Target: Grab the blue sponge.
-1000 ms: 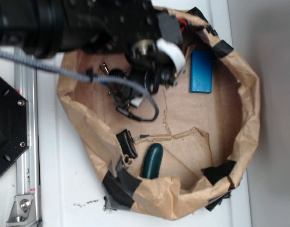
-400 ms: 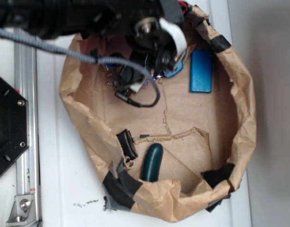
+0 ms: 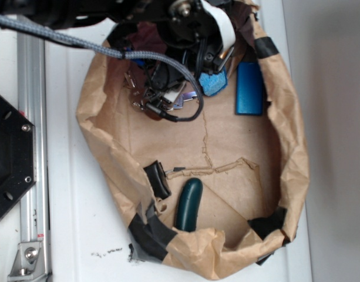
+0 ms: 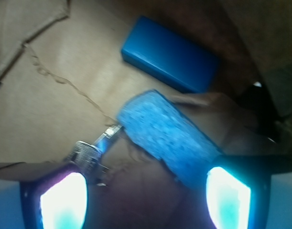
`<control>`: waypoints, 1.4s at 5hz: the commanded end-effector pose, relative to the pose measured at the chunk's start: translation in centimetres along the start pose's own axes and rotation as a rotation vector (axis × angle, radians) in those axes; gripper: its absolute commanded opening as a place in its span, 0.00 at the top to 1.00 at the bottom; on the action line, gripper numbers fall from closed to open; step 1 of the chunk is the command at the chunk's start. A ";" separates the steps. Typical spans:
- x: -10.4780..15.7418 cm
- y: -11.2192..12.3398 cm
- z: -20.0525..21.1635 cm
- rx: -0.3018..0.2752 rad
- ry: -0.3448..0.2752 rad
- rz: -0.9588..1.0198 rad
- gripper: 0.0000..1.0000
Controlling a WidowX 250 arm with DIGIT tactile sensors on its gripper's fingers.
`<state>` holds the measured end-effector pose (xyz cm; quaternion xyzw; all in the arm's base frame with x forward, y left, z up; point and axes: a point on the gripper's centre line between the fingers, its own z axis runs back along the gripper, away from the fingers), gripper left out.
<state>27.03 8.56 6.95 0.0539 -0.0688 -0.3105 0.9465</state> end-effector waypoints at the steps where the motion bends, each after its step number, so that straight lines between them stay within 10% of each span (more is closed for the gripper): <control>1: 3.1 0.1 -1.0 0.072 -0.013 -0.061 0.00; 5: 0.5 0.5 -3.2 0.022 0.027 0.002 0.00; 6: 0.3 0.7 -3.4 0.031 0.038 0.084 1.00; 7: 0.4 0.2 -3.0 0.064 -0.010 0.107 1.00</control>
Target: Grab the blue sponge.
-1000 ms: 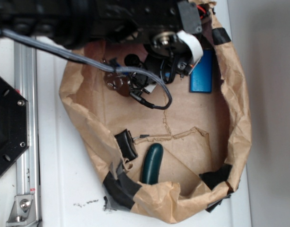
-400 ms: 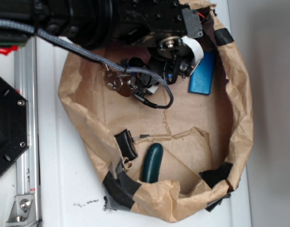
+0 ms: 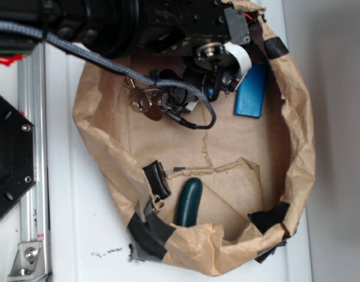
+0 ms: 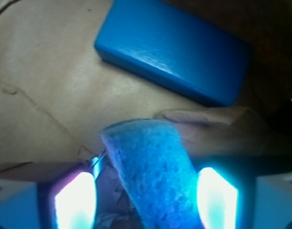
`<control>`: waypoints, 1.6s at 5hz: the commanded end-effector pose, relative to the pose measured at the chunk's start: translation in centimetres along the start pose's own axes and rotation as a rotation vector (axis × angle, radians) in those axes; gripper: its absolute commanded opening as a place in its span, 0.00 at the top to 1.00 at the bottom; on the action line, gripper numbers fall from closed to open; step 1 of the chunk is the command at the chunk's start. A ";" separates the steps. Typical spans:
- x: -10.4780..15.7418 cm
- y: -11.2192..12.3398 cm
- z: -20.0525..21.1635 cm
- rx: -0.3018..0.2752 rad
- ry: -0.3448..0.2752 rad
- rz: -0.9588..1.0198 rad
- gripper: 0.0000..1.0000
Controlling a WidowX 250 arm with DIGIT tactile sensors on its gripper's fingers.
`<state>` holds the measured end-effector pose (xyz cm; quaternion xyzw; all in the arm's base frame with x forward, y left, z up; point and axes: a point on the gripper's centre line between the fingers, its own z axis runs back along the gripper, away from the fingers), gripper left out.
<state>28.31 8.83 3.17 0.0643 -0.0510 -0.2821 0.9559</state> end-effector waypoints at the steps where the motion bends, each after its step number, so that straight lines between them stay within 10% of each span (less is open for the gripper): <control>1: -0.2 -0.5 0.9 0.084 -0.068 0.088 1.00; 4: 0.6 -1.7 2.3 0.130 -0.099 0.114 1.00; 6: 4.8 -3.9 12.6 0.221 -0.263 0.598 1.00; 8: 5.4 -3.6 15.0 0.247 -0.195 0.889 1.00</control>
